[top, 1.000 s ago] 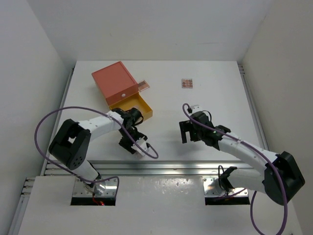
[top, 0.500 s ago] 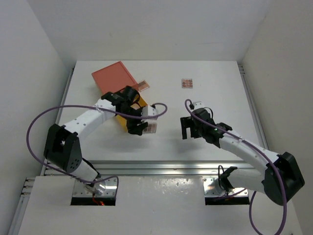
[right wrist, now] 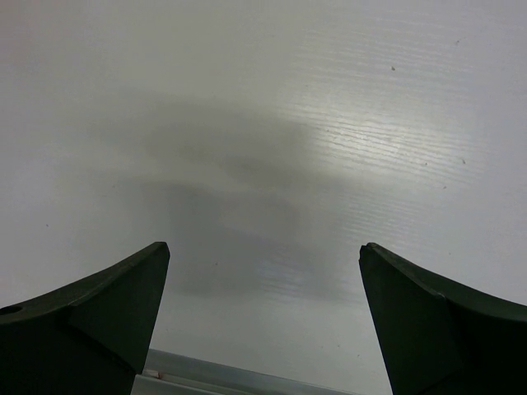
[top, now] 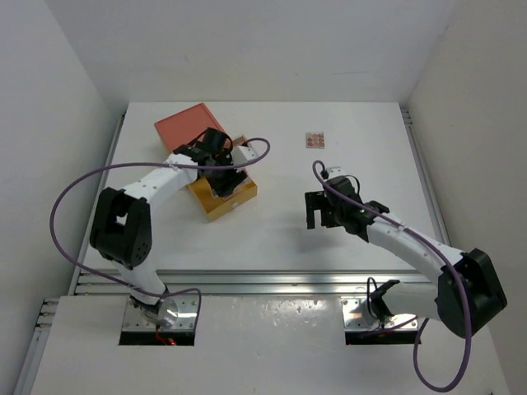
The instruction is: Organize the makeup
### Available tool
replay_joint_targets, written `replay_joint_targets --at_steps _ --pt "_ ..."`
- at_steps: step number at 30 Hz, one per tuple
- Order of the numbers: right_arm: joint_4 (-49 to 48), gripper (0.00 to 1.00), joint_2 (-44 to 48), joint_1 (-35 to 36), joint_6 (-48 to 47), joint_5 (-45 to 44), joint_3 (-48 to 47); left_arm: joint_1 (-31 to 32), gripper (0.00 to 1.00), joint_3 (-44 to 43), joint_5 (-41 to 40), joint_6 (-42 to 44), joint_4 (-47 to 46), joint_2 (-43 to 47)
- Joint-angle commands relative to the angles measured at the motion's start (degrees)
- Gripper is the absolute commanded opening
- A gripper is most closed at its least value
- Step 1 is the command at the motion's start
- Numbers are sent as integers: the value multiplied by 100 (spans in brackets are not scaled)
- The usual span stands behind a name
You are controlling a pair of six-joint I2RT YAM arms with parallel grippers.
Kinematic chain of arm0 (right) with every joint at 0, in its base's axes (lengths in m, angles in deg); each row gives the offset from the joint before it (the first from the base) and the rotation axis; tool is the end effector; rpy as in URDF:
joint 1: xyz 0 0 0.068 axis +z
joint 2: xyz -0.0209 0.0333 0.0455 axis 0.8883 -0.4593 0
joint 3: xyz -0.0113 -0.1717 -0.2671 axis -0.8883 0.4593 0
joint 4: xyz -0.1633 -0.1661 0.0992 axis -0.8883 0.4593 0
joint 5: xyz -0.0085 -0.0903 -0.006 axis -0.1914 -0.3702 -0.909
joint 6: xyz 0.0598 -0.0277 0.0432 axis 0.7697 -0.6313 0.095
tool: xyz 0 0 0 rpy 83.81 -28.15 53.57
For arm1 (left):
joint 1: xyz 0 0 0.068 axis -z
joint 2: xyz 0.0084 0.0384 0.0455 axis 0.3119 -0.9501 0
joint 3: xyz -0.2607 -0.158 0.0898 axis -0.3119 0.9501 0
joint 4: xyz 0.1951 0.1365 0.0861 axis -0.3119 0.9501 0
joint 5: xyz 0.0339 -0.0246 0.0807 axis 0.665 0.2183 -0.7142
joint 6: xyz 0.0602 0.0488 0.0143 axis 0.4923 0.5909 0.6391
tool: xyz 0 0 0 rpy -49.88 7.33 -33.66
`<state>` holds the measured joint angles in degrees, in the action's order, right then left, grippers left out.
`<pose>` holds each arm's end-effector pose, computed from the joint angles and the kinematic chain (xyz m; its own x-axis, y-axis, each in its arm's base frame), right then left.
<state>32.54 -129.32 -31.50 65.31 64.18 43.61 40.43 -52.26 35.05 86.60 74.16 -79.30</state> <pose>0.2098 0.1094 0.2264 -0.7601 0.0697 -0.6461 -0.0361 0.9882 0.1491 0.3395 -0.1529 0.2776 -0.4645 0.6871 -0.5587 0.7765 0.6193 0.1160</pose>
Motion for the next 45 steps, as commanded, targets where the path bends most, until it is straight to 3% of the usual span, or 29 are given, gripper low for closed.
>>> replay_joint_targets --at_steps 1,8,17,23,27,37,41,45 --pt "-202 99 -69 -153 -6 174 -289 -134 17 -182 -597 -158 -384 -284" --pt "-193 99 -437 -540 -85 455 -711 -257 17 -182 -1221 -158 -806 -741" --pt "-246 99 -1149 -822 -287 877 -1326 -477 24 -235 -1344 -272 -876 -1093" --pt "-299 99 -1492 -953 -358 1132 -1695 -530 40 -287 -1362 -606 -929 -1269" --pt "-316 99 -1668 -989 -419 1220 -1836 -530 63 -349 -1362 -790 -929 -1322" --pt "-70 99 -2213 -1357 -402 1221 -2407 -530 78 -349 -1529 -843 -929 -1120" --pt "281 99 -2661 -1559 -638 1414 -3099 -530 78 -462 -1416 -896 -587 -787" --pt "738 99 -3782 -1753 -701 1335 -4372 -477 77 -577 -1029 -843 -210 -357"
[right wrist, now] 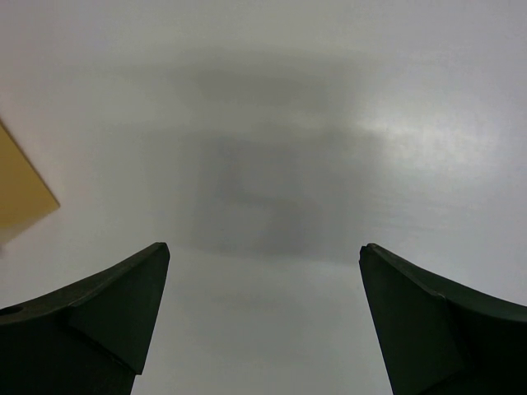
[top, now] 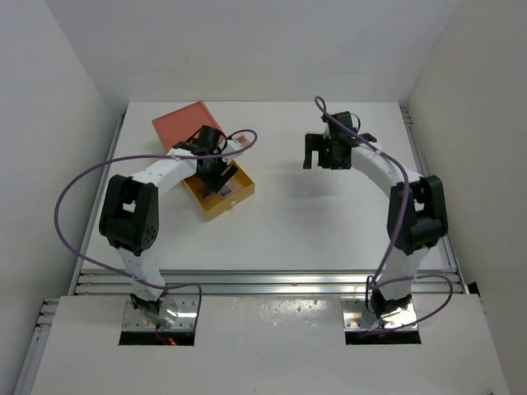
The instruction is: Organize the makeup
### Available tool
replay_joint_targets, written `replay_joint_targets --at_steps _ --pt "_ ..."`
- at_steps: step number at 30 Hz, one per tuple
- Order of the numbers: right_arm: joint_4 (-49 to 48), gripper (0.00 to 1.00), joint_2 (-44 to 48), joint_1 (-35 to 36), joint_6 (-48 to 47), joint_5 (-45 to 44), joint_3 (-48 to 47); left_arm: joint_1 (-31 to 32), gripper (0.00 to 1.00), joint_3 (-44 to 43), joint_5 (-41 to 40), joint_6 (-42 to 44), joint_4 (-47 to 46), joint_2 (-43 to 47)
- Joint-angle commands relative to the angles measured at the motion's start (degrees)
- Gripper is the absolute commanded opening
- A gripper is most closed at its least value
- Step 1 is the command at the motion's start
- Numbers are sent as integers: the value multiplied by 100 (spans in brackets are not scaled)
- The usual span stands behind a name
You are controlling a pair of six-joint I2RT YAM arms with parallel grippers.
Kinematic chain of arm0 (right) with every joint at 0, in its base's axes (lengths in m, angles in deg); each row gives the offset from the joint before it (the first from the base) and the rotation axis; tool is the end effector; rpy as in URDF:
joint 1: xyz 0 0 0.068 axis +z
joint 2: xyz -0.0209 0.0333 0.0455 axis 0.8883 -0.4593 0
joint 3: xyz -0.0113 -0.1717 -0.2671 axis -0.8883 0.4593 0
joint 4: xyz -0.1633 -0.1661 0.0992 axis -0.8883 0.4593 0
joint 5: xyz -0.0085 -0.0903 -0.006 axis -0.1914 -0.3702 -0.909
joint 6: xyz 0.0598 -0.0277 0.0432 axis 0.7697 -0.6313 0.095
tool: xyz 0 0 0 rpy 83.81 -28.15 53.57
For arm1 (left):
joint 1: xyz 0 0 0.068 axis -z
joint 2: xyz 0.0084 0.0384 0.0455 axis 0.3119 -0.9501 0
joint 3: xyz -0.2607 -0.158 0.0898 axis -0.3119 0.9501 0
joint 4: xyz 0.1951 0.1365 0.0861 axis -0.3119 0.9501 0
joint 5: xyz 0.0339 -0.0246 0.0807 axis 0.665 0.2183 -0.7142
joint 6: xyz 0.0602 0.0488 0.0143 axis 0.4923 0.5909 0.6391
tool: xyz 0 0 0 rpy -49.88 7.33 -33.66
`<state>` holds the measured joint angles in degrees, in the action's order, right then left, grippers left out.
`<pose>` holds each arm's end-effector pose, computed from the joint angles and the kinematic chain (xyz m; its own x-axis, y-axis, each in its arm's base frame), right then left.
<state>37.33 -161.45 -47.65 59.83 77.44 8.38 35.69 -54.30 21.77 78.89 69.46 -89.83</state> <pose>0.3946 0.1064 0.2473 -0.8030 0.1755 -0.5696 0.0406 0.9696 0.2414 0.3956 -0.1220 0.2250 -0.6818 0.5775 -0.4491 0.5517 0.8090 0.2027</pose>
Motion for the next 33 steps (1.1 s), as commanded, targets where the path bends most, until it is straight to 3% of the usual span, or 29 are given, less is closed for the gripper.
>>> replay_joint_targets --at_steps 1,5,9,13,16,22,24,27,33 --pt "486 99 -730 -173 -161 -9 -1288 -3 77 -374 431 -2 331 777" --pt "594 99 -2168 -261 -169 -490 -2512 120 76 -751 1029 112 762 997" --pt "874 99 -3338 -288 -327 -871 -4371 120 76 -1417 1224 -62 965 1120" --pt "709 99 -4088 -279 -477 -1169 -5071 -134 77 -2435 944 -527 965 770" --pt "305 99 -4309 -314 -310 -1345 -5037 -459 77 -3262 661 -862 1017 270" --pt "594 99 -4748 -314 -64 -1600 -5458 -907 77 -3925 283 -1073 1018 -443" --pt "532 95 -4801 -305 -46 -1478 -5415 -978 77 -3977 283 -1074 886 -663" --pt "594 74 -4880 -314 -47 -1530 -5599 -1031 77 -3793 169 -1074 720 -909" --pt "734 46 -4872 -296 6 -1513 -5608 -1303 77 -3784 169 -1205 596 -1262"
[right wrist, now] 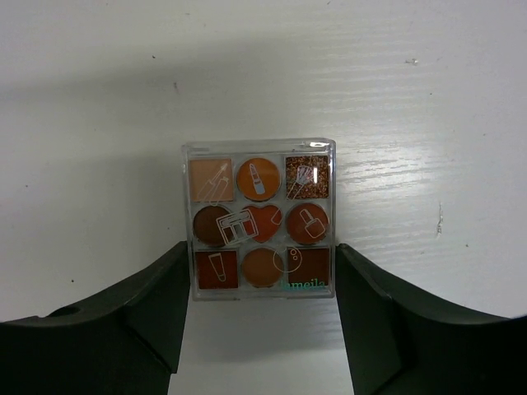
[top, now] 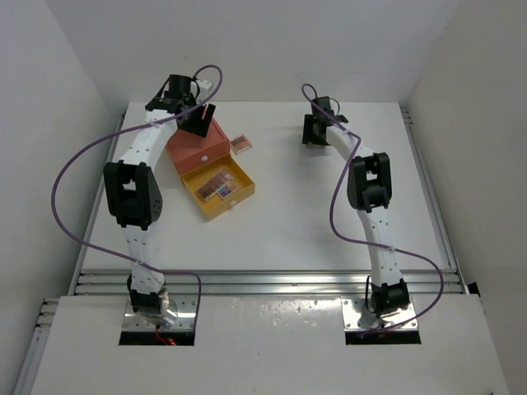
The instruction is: Organize the makeup
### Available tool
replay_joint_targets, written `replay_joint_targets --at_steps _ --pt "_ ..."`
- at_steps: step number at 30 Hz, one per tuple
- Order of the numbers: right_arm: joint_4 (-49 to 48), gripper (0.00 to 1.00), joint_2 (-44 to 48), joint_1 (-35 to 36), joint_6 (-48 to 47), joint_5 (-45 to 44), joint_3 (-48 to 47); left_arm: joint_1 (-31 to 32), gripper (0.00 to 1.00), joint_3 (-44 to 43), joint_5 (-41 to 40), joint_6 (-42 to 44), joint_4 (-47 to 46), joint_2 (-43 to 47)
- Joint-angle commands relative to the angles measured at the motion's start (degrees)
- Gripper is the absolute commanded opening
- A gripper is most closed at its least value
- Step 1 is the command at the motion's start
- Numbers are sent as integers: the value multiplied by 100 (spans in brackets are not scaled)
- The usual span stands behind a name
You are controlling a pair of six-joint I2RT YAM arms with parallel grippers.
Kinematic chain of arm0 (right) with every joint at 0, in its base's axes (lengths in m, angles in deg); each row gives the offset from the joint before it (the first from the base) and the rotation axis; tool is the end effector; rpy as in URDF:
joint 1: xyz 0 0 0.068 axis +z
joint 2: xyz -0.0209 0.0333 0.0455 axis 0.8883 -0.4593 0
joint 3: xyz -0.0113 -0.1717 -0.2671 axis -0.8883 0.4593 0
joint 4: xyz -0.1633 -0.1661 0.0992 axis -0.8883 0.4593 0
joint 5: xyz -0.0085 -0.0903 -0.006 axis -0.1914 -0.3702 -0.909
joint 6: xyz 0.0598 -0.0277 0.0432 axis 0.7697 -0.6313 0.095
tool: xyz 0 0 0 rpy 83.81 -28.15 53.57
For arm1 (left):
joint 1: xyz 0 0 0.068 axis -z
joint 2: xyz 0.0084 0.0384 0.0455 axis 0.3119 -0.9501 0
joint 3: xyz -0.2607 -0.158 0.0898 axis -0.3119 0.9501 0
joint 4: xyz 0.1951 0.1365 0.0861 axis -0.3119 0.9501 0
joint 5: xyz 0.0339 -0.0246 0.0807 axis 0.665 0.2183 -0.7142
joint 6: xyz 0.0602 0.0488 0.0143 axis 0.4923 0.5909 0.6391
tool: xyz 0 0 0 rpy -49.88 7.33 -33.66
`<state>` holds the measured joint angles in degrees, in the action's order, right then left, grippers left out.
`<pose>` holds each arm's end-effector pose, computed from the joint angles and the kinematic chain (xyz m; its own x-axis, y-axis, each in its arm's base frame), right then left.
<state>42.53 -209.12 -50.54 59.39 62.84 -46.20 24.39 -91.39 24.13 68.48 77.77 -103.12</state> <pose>0.6089 0.1139 0.1336 -0.7158 0.2138 -0.6647 0.2292 0.9712 0.0656 0.5125 -0.0559 0.3200 -0.6749 0.2451 -0.6960 0.2274 0.9664 0.1197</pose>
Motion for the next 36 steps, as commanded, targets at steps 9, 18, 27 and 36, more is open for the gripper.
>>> replay_joint_targets --at_steps 9,18,27,36 --pt "-251 29 561 10 -46 281 675 -349 77 836 -120 11 -445 295" --pt "-1297 22 2274 413 -547 931 2274 -586 77 1551 -172 186 -736 515" --pt "-1508 21 3077 1231 137 1801 2934 -587 77 1604 -111 186 -841 515" --pt "-2791 20 2778 2400 481 2690 3277 -639 77 1656 3 186 -956 568"
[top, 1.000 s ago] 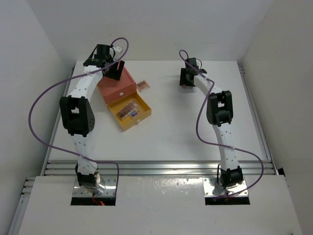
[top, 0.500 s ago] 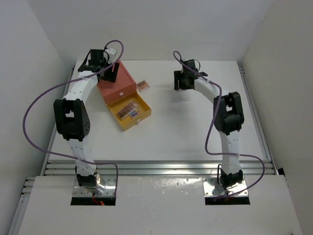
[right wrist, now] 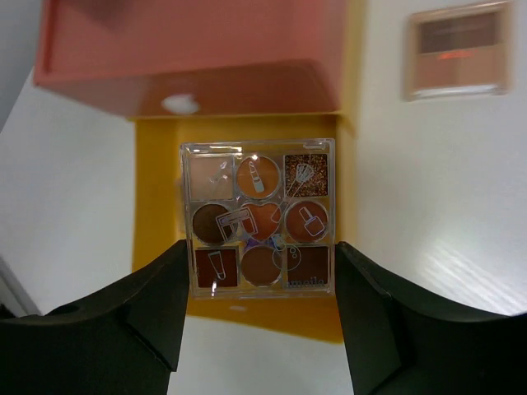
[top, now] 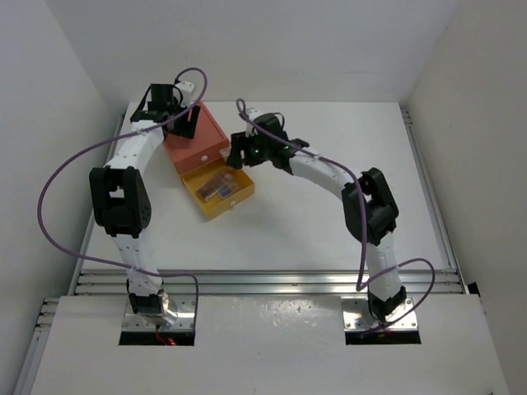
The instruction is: Organize the makeup
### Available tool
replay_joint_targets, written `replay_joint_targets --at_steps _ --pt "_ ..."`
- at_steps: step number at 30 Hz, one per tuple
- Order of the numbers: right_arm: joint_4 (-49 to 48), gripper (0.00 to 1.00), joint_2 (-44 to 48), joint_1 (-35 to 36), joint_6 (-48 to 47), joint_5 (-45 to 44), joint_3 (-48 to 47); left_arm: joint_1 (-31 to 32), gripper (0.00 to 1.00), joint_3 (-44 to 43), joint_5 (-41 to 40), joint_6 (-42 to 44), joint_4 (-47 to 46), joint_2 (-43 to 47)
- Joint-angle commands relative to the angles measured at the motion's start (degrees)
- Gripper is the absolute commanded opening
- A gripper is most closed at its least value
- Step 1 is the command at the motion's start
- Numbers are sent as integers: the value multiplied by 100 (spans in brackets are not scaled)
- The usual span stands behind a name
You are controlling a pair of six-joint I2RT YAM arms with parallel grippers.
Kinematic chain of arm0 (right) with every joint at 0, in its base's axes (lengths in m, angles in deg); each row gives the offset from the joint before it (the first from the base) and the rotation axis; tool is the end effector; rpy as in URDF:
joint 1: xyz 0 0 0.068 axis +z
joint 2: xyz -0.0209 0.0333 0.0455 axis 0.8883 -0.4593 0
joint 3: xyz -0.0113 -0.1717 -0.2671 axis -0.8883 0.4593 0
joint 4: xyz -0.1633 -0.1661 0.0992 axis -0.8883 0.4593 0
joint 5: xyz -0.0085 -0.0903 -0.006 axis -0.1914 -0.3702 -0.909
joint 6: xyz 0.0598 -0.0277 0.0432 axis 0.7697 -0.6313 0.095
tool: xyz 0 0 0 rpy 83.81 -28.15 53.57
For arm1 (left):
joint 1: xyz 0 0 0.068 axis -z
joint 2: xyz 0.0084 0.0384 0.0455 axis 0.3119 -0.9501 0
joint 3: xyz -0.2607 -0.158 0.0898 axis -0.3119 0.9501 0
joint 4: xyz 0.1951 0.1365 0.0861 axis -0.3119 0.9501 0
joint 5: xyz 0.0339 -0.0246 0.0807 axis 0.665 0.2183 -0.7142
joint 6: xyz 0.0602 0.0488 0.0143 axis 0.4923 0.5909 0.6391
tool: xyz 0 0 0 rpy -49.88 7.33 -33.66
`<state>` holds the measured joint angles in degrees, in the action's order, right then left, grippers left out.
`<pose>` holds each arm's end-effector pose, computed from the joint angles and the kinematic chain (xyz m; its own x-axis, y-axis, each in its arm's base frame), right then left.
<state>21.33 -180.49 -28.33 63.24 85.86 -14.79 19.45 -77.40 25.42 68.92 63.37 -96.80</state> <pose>0.4400 0.3132 0.2643 -0.6792 0.0527 -0.7321 -0.4148 0.7954 0.4420 0.4988 -0.0127 0.3154 -0.6030 0.1915 -0.7744 0.1505 0.9806 0.1253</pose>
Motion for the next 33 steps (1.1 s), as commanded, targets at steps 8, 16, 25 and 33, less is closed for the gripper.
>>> replay_joint_targets --at_steps 8,16,25,33 --pt "-356 20 -849 707 -493 28 -347 -145 77 565 -11 195 327 42" --pt "207 55 -1095 865 -853 -526 -426 -145 77 803 -11 248 212 165" --pt "462 86 -991 988 -1082 -315 -1040 -145 77 803 -11 310 160 218" --pt "120 87 -34 823 -811 -499 -673 -198 77 1030 -327 546 98 218"
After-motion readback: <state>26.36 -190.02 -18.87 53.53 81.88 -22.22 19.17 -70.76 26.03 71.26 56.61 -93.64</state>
